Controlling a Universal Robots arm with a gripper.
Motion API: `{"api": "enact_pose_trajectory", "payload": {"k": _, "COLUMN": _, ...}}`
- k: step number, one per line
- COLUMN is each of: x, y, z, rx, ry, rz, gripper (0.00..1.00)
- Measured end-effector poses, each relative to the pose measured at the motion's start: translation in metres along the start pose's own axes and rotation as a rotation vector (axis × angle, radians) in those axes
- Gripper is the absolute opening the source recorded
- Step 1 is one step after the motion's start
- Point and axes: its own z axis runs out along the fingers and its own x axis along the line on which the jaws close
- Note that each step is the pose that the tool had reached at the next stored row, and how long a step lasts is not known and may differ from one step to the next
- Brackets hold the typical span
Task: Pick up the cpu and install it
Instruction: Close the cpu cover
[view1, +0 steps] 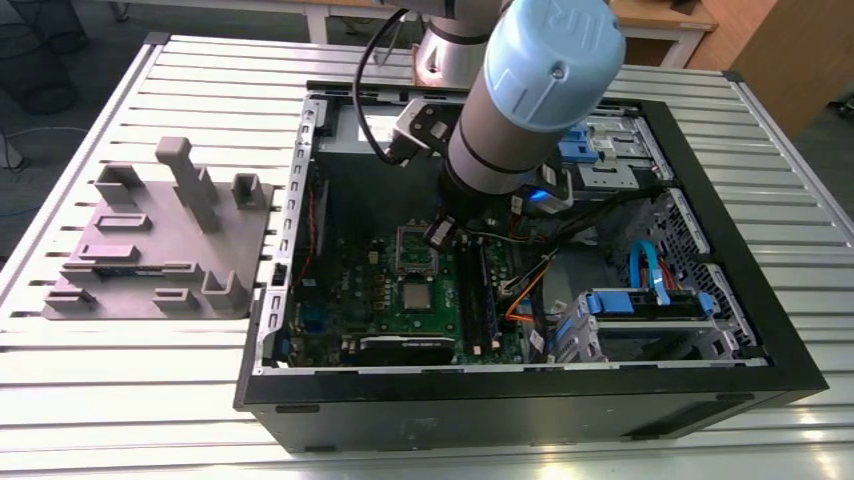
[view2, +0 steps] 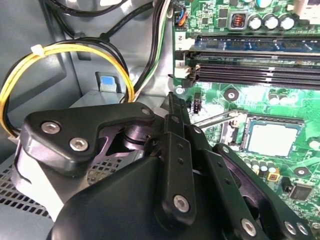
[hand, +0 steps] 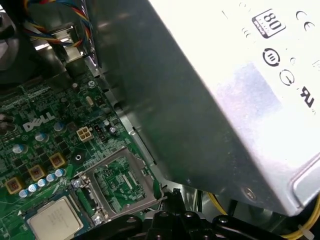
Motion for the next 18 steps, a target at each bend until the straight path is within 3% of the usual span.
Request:
{"api": "enact_pose_trajectory", "payload": {"k": 9, "x": -0.0010, "y": 0.0026, "z": -0.0069, "rx": 0.0022, "ry": 0.0029, "rz": 0.000, "gripper": 0.11}}
{"api": "enact_pose_trajectory", "payload": {"k": 18, "x": -0.0010, "y": 0.0060, "z": -0.0129, "rx": 0.0130, "ry": 0.0197, "rz": 0.002, "gripper": 0.11}}
